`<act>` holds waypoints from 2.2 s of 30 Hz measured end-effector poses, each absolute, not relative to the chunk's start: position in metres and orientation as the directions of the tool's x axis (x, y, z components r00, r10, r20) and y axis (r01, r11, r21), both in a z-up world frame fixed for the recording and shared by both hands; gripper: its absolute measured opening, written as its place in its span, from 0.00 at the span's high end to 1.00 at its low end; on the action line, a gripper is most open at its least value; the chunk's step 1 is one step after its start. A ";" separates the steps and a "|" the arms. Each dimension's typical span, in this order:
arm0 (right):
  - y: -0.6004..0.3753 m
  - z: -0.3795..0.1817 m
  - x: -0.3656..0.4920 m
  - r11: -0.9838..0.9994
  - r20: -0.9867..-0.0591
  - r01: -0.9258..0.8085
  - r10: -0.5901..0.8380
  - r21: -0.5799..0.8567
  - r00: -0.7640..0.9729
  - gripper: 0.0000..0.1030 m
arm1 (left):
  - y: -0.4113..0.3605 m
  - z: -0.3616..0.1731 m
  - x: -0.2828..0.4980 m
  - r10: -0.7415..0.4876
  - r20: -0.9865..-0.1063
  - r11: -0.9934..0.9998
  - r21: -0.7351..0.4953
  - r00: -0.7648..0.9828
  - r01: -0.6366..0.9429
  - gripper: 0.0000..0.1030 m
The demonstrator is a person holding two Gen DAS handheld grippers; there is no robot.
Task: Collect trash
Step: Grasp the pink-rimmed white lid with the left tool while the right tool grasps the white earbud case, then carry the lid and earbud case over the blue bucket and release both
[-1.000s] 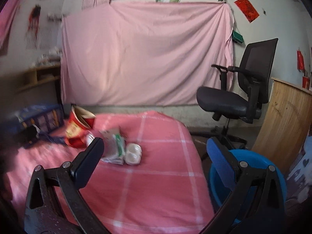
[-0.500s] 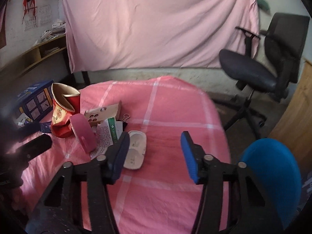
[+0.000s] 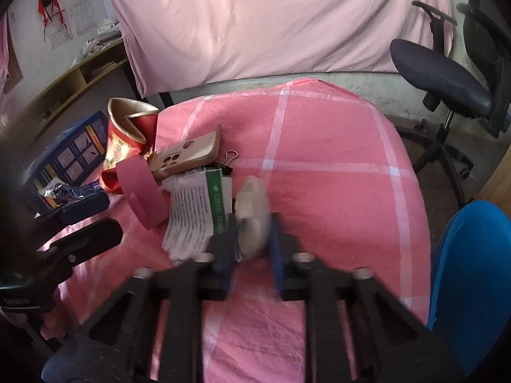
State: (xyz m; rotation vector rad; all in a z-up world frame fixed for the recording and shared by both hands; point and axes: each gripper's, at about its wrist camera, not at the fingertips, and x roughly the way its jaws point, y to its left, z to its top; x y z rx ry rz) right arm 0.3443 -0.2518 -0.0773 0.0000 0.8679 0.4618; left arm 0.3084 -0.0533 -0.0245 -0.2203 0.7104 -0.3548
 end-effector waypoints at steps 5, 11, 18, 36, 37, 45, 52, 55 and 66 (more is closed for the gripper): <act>-0.271 -0.073 0.337 0.912 -0.717 -0.355 0.387 0.206 0.579 0.60 | -0.062 -0.025 0.319 -0.395 -0.603 0.915 -0.330 0.693 0.234 0.27; -0.286 -0.072 0.336 0.917 -0.701 -0.316 0.391 0.242 0.597 0.60 | -0.079 -0.023 0.338 -0.373 -0.626 0.925 -0.312 0.685 0.218 0.27; -0.294 -0.070 0.338 0.920 -0.691 -0.293 0.390 0.261 0.609 0.60 | -0.097 -0.028 0.361 -0.321 -0.667 0.946 -0.257 0.673 0.197 0.27; -0.293 -0.051 0.307 0.904 -0.599 -0.332 0.427 0.269 0.677 0.60 | -0.092 -0.018 0.296 -0.283 -0.548 0.949 -0.276 0.787 0.150 0.43; -0.294 -0.046 0.300 0.906 -0.577 -0.333 0.423 0.260 0.699 0.60 | -0.092 -0.013 0.286 -0.283 -0.514 0.948 -0.277 0.810 0.156 0.43; -0.314 0.010 0.240 0.949 -0.325 -0.267 0.309 0.168 0.894 0.60 | -0.115 0.036 0.249 -0.331 -0.342 0.934 -0.253 0.879 0.253 0.43; -0.365 0.042 0.196 0.986 -0.128 -0.074 0.093 0.150 0.987 0.60 | -0.170 0.076 0.240 -0.430 -0.251 0.897 -0.230 0.867 0.378 0.43; -0.392 0.043 0.190 0.985 -0.114 0.007 0.013 0.172 0.993 0.60 | -0.195 0.082 0.246 -0.468 -0.246 0.879 -0.223 0.849 0.420 0.43; -0.464 0.016 0.187 0.954 -0.250 0.196 -0.138 0.228 0.959 0.60 | -0.286 0.077 0.263 -0.583 -0.342 0.813 -0.234 0.737 0.534 0.43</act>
